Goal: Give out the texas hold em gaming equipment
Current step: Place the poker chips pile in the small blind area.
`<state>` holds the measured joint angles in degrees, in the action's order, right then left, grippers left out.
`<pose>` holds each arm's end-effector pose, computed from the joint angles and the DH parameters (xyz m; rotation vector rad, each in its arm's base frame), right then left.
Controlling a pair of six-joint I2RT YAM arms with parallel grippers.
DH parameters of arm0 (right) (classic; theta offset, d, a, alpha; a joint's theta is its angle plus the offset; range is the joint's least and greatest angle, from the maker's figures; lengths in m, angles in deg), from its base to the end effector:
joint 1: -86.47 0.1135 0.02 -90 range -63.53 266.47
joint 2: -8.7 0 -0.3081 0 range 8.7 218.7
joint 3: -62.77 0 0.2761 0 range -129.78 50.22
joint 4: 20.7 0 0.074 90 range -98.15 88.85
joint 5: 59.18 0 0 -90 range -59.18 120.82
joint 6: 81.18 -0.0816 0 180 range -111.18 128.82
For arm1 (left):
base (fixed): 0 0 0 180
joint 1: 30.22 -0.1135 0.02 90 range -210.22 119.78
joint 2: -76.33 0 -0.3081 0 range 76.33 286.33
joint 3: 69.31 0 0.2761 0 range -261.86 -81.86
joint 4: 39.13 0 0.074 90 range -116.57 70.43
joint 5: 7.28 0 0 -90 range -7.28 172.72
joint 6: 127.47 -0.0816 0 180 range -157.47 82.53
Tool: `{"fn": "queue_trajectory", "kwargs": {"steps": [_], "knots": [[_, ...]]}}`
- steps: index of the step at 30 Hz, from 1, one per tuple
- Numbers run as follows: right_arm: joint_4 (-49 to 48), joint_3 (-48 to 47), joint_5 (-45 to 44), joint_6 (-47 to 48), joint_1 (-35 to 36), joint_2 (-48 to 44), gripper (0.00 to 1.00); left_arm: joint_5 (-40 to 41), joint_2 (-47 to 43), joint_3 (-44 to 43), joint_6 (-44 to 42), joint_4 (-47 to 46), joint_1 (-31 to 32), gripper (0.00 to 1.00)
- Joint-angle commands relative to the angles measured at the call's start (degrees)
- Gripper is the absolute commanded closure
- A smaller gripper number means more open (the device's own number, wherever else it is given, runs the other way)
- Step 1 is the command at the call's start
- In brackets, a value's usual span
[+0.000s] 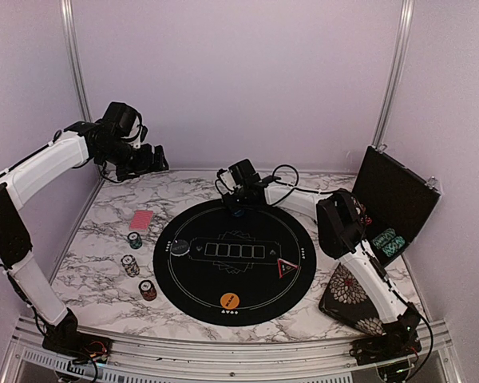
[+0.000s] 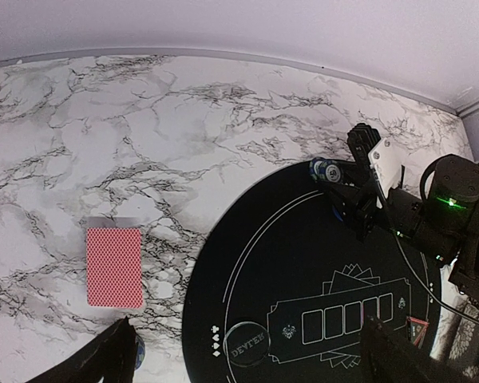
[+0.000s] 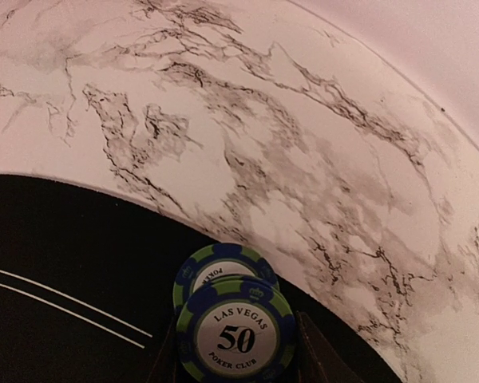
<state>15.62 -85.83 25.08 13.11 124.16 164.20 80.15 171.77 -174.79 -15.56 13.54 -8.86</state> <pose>0.5491 0.4139 0.1018 -0.7863 2.1903 0.1775 0.4043 -0.1620 0.3630 0.0119 2.3538 -0.4297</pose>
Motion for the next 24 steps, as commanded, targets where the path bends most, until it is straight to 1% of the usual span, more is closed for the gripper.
{"fn": "queue_trajectory", "kwargs": {"steps": [1,5,12,16,20,24], "knots": [[3.7,-0.7,-2.1,0.2,-1.6,1.9,0.59,-0.7,0.3,-1.2,0.2,-0.7,-0.2,0.01],[4.1,-0.3,-0.4,-0.2,-1.6,1.0,0.55,-0.7,0.3,-1.3,0.3,-0.7,-0.2,0.01],[3.8,1.0,3.3,-0.8,-1.6,-1.4,0.4,-0.9,0.3,-1.1,0.6,-0.7,-0.2,0.01],[3.8,0.7,5.1,-1.7,-1.6,-2.4,0.38,-0.8,0.2,-0.7,0.6,-0.7,-0.1,0.01],[4.3,0.1,8.7,-2.3,-1.4,-3.3,0.35,-0.8,0.1,-0.4,0.7,-0.7,-0.1,0.01],[4.4,-0.2,10.0,-2.7,-1.1,-4.3,0.28,-1.0,0.3,-0.1,0.8,-0.8,-0.1,0.01]]}}
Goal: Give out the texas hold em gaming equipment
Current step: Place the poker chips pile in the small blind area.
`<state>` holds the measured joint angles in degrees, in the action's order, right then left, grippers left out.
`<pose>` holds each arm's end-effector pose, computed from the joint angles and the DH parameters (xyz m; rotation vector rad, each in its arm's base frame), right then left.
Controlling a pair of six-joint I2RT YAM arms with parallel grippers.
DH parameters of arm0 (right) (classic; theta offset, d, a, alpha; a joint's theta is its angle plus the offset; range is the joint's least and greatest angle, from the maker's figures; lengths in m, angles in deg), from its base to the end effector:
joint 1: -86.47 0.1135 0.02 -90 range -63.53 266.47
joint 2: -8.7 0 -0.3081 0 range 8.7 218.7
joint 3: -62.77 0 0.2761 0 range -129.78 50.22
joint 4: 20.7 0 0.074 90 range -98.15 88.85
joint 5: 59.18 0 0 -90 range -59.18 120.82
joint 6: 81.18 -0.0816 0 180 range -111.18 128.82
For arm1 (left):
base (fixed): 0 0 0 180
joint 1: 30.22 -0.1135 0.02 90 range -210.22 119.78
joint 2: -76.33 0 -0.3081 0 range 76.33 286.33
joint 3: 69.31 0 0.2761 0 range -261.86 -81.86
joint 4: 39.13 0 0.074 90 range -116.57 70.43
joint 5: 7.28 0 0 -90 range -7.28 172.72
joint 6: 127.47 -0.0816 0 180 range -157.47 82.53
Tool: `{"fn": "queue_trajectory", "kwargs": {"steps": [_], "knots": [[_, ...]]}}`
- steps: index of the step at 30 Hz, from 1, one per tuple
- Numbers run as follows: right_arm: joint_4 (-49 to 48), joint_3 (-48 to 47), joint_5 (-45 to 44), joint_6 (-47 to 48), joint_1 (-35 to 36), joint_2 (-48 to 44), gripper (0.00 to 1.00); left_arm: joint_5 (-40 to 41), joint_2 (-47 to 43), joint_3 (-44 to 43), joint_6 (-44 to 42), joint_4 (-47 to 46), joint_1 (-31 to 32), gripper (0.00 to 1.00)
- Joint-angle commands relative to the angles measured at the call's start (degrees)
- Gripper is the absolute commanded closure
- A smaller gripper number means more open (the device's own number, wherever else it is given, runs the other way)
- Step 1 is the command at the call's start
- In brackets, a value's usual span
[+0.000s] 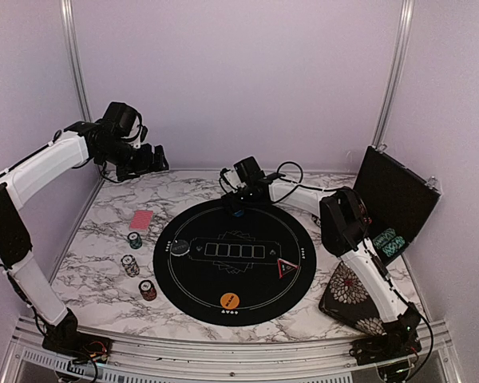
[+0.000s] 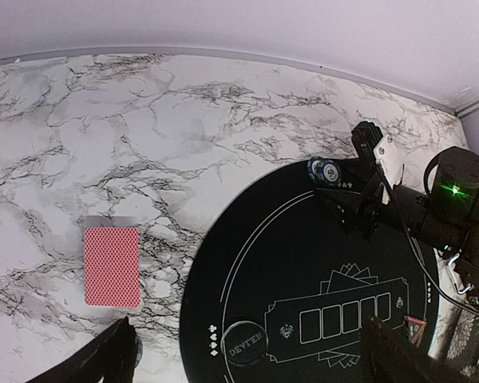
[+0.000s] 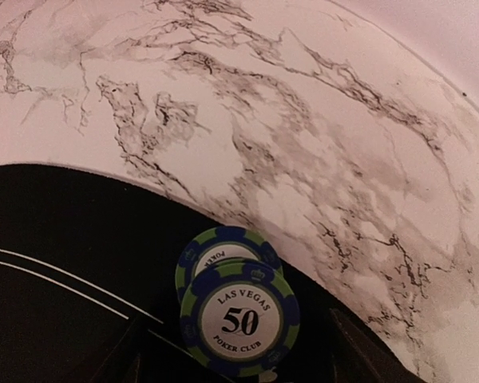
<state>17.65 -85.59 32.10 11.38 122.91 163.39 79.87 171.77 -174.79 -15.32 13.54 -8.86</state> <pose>0.5488 0.4075 0.1054 -0.8024 2.2327 0.3140 0.4041 -0.1624 0.3630 0.0095 2.3550 -0.4373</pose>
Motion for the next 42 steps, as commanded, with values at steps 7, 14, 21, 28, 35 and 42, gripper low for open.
{"fn": "queue_trajectory", "kwargs": {"steps": [7,14,21,28,35,42], "knots": [[2.4,-1.7,4.1,-2.2,0.2,-4.9,0.14,-0.6,-0.1,0.9,0.5,-1.1,-0.2,0.01],[2.1,-1.9,2.9,-4.4,-0.3,-6.9,0.08,-0.7,-0.4,1.4,0.5,-1.3,-0.2,0.01],[3.4,-0.4,-1.0,-6.0,-0.8,-8.9,0.25,-0.6,-0.4,1.7,0.4,-1.6,-0.2,0.01],[4.1,2.4,-4.7,-9.4,-3.2,-9.3,0.6,-0.5,-0.5,2.0,0.5,-1.7,-0.2,0.01],[3.5,1.6,-2.5,-10.6,-3.7,-6.2,0.75,-0.6,-0.2,2.0,0.6,-1.9,-0.1,0.01],[3.3,0.8,0.8,-12.9,-4.0,-3.3,0.82,-0.3,-0.2,2.2,0.5,-2.0,-0.1,0.01]]}}
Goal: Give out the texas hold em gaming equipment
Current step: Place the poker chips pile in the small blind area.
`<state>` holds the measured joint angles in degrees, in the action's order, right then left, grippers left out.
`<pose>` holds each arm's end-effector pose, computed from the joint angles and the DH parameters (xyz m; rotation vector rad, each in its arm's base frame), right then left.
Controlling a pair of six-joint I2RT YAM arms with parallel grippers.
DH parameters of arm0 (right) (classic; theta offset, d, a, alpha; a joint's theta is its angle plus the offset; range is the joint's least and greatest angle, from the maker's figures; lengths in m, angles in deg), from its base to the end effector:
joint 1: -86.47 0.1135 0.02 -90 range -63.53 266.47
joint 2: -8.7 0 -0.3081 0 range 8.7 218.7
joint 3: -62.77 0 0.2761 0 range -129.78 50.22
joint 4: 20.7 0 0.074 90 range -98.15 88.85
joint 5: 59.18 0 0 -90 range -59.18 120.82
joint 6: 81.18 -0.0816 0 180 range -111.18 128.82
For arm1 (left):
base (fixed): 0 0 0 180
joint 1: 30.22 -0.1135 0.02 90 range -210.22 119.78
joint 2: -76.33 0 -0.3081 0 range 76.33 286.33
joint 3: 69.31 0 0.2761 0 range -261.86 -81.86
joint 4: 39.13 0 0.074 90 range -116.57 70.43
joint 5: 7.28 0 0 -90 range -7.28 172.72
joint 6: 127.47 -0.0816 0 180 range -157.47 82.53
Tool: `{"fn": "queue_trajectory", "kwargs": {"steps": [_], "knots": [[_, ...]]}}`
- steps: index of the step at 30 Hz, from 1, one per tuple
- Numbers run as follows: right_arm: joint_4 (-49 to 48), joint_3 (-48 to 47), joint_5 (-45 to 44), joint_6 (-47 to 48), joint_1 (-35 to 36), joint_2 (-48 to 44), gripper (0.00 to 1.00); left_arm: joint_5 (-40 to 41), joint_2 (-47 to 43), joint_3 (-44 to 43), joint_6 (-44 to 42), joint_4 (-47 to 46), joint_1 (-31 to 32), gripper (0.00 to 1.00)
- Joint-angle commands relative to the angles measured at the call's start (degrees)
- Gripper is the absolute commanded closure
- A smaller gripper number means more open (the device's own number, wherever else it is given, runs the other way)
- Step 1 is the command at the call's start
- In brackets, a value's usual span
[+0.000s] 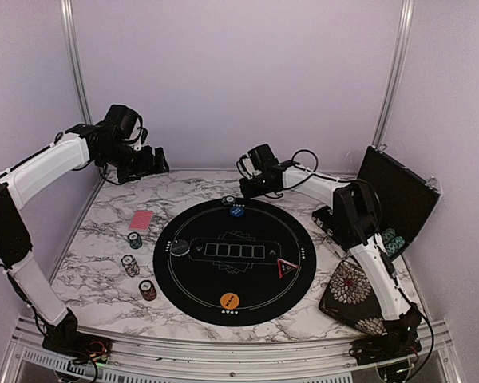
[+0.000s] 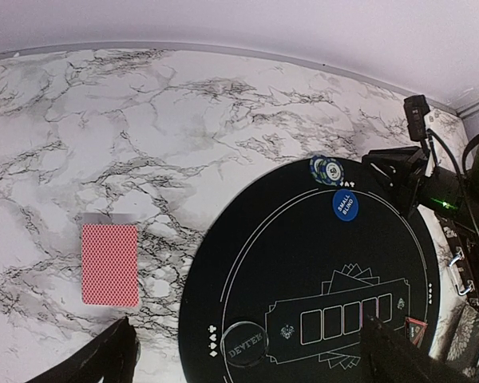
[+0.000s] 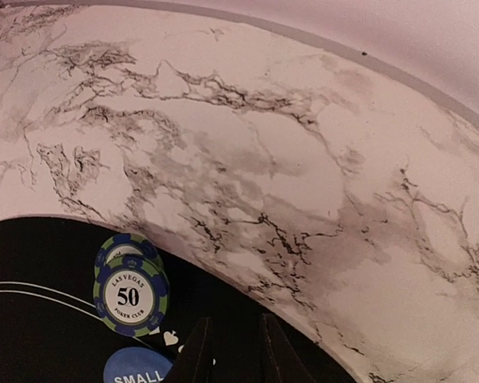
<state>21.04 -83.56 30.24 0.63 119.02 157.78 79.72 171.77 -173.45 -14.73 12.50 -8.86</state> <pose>0.5661 0.3604 0.1495 -0.4956 2.3201 0.3351 0.4045 -0.1628 0.3561 -0.0015 2.3617 -0.4435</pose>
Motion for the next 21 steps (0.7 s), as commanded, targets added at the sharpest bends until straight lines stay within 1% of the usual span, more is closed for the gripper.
{"fn": "queue_trajectory", "kwargs": {"steps": [1,12,21], "knots": [[-0.3,-1.0,2.9,-2.4,-0.1,2.5,0.82,-0.2,-0.1,0.9,-0.2,-0.9,-0.2,0.01],[-2.1,3.4,6.5,-5.0,-0.1,1.9,0.84,-0.4,0.2,1.0,-0.2,-0.9,-0.2,0.01],[-3.2,3.5,9.3,-6.9,0.5,2.8,0.85,-0.5,0.3,1.2,-0.4,-1.1,-0.2,0.01]]}}
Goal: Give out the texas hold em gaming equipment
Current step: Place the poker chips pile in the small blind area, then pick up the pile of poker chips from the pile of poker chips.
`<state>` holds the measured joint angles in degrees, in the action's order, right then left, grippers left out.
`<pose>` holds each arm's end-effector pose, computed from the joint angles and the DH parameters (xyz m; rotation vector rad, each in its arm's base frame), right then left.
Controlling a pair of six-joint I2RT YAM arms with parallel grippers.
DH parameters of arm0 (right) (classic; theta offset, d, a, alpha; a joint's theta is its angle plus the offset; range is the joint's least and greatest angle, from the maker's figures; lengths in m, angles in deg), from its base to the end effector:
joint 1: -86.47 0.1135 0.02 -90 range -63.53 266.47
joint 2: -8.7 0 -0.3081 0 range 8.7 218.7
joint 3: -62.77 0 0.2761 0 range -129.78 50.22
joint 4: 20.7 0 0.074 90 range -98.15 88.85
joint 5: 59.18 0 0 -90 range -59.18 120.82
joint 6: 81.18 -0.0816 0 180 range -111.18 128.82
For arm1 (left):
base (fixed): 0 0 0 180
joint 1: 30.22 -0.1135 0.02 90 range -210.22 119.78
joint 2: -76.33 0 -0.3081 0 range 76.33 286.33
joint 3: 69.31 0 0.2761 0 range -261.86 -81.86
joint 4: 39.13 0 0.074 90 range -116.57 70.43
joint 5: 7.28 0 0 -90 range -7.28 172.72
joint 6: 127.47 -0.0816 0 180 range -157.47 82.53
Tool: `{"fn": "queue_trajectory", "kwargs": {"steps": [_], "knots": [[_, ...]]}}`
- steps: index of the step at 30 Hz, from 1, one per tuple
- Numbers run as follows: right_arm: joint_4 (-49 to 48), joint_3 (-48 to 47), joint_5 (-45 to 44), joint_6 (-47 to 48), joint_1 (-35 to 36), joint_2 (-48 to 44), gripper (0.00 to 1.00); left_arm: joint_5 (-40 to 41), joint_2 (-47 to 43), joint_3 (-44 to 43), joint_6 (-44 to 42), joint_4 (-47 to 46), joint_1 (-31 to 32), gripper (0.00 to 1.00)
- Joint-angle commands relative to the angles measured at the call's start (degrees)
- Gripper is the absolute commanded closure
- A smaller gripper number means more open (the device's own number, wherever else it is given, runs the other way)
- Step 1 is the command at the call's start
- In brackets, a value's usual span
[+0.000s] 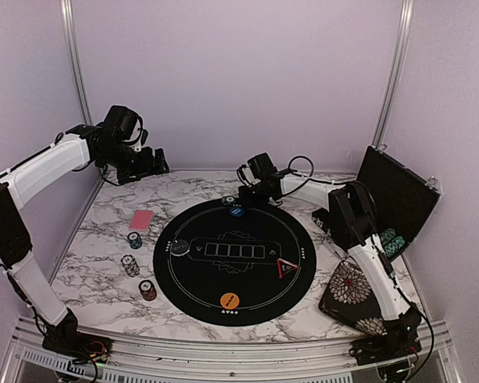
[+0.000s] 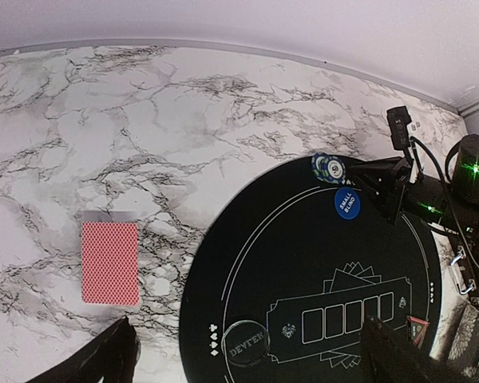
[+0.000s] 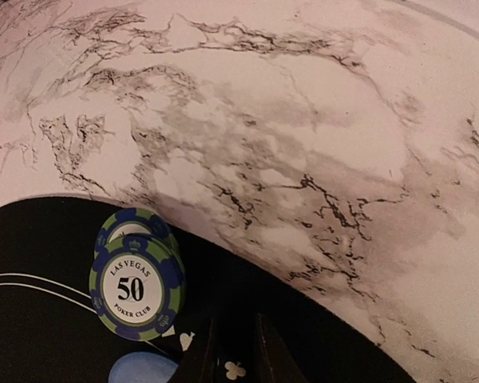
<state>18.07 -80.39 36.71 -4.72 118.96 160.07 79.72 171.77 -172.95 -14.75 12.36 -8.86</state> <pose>0.5603 0.3667 0.1083 -0.4512 2.4025 0.4923 0.4042 -0.1627 0.3530 -0.0013 2.3679 -0.4411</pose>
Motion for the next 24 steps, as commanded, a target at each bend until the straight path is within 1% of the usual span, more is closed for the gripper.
{"fn": "queue_trajectory", "kwargs": {"steps": [1,14,24], "knots": [[-0.4,0.2,3.0,-1.7,0.7,0.6,0.85,-0.5,0.3,0.6,-0.4,-0.9,-0.2,0.01],[-0.6,-3.6,5.6,-3.7,1.1,3.0,0.84,-0.4,0.6,0.7,-0.6,-0.9,-0.1,0.01],[0.0,-4.2,4.7,-3.7,0.9,3.3,0.84,-0.7,0.9,0.8,-0.7,-1.1,-0.1,0.01]]}}
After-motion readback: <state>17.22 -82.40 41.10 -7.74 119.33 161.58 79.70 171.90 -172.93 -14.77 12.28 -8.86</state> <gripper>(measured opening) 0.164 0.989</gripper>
